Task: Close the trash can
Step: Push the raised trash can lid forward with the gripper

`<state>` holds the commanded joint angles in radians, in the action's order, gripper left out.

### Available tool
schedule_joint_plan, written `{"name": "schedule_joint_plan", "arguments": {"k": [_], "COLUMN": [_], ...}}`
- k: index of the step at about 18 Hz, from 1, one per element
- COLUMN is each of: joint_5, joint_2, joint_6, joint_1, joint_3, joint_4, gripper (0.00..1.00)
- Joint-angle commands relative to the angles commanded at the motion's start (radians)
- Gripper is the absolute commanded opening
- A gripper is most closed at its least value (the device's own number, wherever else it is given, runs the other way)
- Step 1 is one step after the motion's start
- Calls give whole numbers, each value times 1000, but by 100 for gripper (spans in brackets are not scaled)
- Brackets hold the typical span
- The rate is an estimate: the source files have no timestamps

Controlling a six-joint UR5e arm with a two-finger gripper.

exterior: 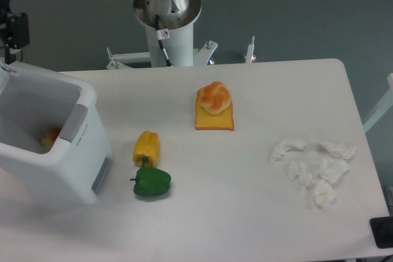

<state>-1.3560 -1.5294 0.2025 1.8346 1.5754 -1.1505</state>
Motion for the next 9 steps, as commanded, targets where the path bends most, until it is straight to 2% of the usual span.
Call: {"name": "schedule_joint_plan", "arguments": {"k": [7, 9], "joint_5": [-14, -14], "joint_2": [-3, 1], "joint_6": [-5, -5], "joint_1": [12, 35], "joint_3": [-3, -3], "joint_4": [9, 11], "gripper": [100, 100]}}
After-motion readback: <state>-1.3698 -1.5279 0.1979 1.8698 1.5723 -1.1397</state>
